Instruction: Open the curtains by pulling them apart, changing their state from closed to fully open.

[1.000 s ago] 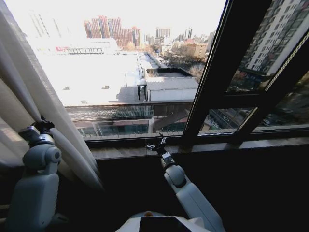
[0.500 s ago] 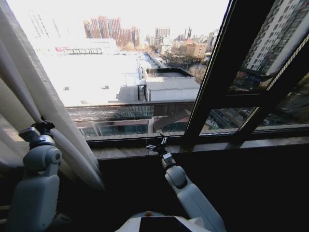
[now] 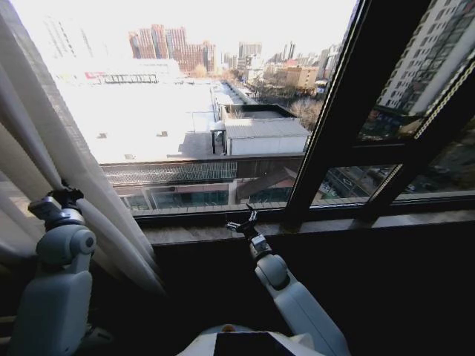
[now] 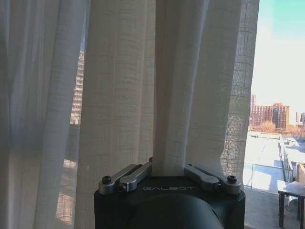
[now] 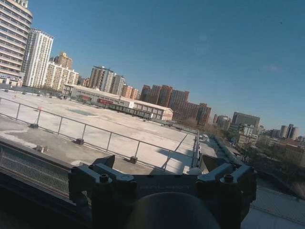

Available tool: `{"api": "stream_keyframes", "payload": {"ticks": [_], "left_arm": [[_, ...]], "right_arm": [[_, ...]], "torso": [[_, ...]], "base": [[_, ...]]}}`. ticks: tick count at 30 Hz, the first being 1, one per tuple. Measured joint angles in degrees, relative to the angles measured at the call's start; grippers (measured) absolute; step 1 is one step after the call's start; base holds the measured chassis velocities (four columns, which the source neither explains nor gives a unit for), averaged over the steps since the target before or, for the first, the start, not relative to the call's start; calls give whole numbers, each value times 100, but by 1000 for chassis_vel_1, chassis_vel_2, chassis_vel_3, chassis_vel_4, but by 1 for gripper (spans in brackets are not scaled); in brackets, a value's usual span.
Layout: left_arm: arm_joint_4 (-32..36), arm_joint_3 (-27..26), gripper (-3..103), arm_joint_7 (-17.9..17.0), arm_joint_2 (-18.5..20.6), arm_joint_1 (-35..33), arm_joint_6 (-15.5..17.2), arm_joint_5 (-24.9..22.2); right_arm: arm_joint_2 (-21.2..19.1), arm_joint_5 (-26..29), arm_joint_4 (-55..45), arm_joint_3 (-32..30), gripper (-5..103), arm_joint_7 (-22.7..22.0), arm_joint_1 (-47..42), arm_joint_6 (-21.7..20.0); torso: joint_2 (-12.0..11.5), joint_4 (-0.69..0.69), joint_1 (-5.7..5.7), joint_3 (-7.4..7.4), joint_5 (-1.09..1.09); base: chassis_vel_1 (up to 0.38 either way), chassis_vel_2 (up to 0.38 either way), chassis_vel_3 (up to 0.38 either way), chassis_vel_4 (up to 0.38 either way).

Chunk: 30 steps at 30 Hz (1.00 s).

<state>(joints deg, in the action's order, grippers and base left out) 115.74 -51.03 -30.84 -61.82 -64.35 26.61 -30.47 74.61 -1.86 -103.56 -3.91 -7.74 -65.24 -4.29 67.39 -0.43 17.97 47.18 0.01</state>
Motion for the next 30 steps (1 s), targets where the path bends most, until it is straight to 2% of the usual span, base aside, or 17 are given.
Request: {"api": "stream_keyframes", "payload": {"ticks": [4,5,6,9,11,13,15,16,20,24,28,30], "left_arm": [[-43,-1,2,-134,-25,28,-19,-10],[-87,-33,2,-317,-35,56,-45,-19],[-87,-33,2,-317,-35,56,-45,-19],[-369,-282,2,-824,45,244,-119,-101],[-445,-330,2,-893,77,293,-140,-106],[-947,-574,2,-1242,393,638,-180,-217],[-1109,-630,2,-1335,524,753,-180,-273],[-1341,-699,2,-1477,697,920,-177,-344],[-1855,-786,2,-1844,976,1258,-168,-428],[-2087,-789,2,-1997,1007,1369,-185,-349],[-2153,-758,2,-2008,990,1388,-195,-275],[-2050,-726,2,-1804,973,1311,-106,-245]], "right_arm": [[3,7,2,9,100,0,-11,96],[4,7,8,13,100,0,-21,145],[4,7,8,13,100,0,-21,145],[-22,6,-4,25,100,3,-64,179],[-28,6,-9,25,100,3,-69,180],[-63,5,-42,25,100,4,-88,183],[-76,5,-53,24,100,5,-89,183],[-90,5,-63,24,100,5,-89,183],[-100,6,-60,25,100,7,-66,183],[-79,6,-14,40,100,10,-50,183],[-48,6,30,49,100,12,-27,182],[-22,6,65,52,100,14,-9,180]], "torso": [[0,-1,0,0,0],[0,-1,0,0,0],[0,-1,0,0,0],[0,0,0,0,-2],[0,0,0,0,-2],[0,1,0,0,-6],[0,2,0,1,-8],[0,2,0,1,-7],[0,1,1,1,-2],[0,-1,1,1,-1],[0,0,1,0,-1],[0,0,1,1,-3]], "base": [[0,0,0,0],[0,0,0,0],[0,0,0,0],[0,0,0,0],[0,0,0,0],[0,0,0,0],[0,0,0,0],[0,0,0,0],[0,0,0,0],[0,0,0,0],[0,0,0,0],[0,0,0,0]]}}
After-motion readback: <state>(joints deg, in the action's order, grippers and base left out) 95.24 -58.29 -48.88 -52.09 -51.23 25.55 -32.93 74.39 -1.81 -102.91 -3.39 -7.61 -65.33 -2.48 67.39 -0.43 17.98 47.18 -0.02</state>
